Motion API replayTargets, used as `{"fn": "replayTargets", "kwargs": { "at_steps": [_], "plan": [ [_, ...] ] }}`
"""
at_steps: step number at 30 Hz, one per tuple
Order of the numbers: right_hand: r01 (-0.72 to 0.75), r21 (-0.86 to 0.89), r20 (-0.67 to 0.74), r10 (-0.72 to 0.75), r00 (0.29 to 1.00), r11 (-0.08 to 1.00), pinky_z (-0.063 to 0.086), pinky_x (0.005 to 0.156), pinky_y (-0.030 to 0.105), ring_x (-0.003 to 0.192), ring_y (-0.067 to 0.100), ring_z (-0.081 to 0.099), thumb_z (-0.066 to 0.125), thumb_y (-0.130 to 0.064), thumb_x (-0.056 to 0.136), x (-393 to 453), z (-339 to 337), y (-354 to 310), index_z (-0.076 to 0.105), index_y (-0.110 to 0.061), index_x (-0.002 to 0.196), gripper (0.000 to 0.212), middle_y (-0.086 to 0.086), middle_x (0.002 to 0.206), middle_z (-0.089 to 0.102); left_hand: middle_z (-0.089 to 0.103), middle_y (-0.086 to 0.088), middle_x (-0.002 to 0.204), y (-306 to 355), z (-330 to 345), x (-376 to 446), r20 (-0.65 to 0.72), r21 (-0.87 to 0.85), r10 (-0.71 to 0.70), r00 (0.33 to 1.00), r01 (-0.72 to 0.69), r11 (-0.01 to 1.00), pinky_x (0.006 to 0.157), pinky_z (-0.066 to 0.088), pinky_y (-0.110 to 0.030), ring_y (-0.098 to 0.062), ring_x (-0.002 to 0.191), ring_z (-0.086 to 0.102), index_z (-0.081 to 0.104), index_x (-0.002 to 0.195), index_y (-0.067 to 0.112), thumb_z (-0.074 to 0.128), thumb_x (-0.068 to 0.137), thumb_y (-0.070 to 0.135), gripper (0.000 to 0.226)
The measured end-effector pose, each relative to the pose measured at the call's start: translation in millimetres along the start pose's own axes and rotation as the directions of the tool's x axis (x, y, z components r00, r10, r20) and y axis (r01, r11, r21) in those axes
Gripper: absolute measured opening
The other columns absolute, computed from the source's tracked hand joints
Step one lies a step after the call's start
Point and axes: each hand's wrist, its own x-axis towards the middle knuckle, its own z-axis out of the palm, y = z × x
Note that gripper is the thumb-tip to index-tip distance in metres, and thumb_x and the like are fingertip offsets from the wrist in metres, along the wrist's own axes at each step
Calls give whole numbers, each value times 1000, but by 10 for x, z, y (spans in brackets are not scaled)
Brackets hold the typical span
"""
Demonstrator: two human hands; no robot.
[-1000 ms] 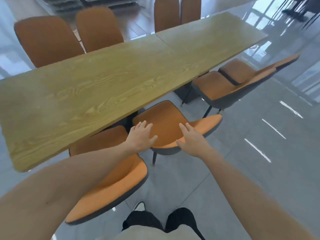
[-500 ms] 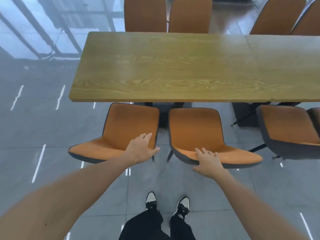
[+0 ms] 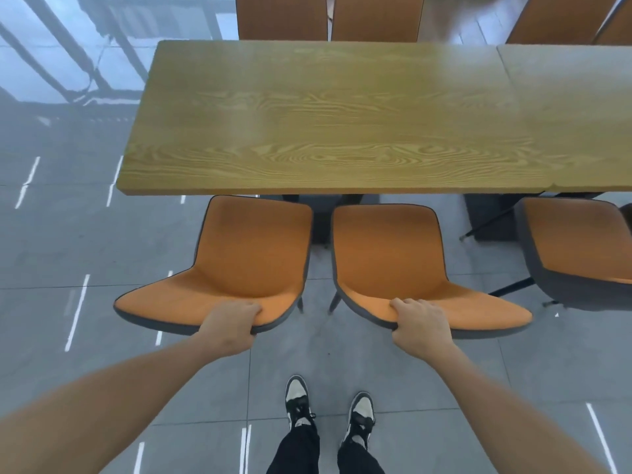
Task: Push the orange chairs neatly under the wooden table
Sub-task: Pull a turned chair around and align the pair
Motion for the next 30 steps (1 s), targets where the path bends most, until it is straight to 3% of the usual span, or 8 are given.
{"fn": "replayTargets", "kwargs": {
  "at_steps": [5,9,12,16,19,25,30],
  "plan": [
    [44,-23,-71,-45,996,999,26,49,30,62,21,58,49,-29,59,-2,9,17,61,-26,79,24,-8,68,63,63,3,76,60,66,47,-76,23,94,993,-92,995,57,42,-36,-25,70,60,50,77,21,53,70,25,9],
    [127,21,-157,-123,980,992,13,43,25,43,20,38,52,-23,52,-54,28,9,50,-22,58,6,-5,48,50,57,-1,61,230,94,27,-180,1,171,969,-173,985,47,34,-34,-30,54,51,41,67,18,51,59,16,13],
    [172,41,-181,-162,970,984,16,42,25,41,21,41,53,-19,51,-96,39,-29,50,-20,56,6,-4,47,50,54,0,57,369,116,48,-217,20,203,955,-203,979,44,30,-32,-26,49,40,42,64,17,53,56,13,15],
    [253,37,-205,-241,949,967,8,42,22,37,18,26,57,-13,43,-179,63,-104,41,-19,51,19,-6,41,41,56,0,57,486,139,104,-216,73,206,954,-195,978,46,25,-31,-27,50,49,50,66,14,55,57,16,11],
    [274,28,-229,-261,938,961,9,42,22,38,17,25,58,-14,44,-175,79,-112,39,-20,53,21,-6,42,42,54,0,56,523,156,83,-235,75,212,949,-199,977,46,23,-30,-27,49,49,50,65,14,53,55,16,11],
    [177,65,-240,-157,958,982,26,39,23,38,23,45,62,-13,46,-24,39,-259,48,-17,53,16,-3,46,49,56,-3,63,757,177,169,-216,7,164,963,-166,986,50,24,-34,-29,57,50,47,70,13,50,62,17,9],
    [113,45,-199,-102,975,993,26,41,24,41,23,47,62,-15,48,-19,39,-280,49,-17,57,15,-3,49,52,54,-3,60,750,188,178,-226,-23,172,959,-182,983,48,21,-34,-27,52,42,46,68,13,52,60,16,10]
  ]
}}
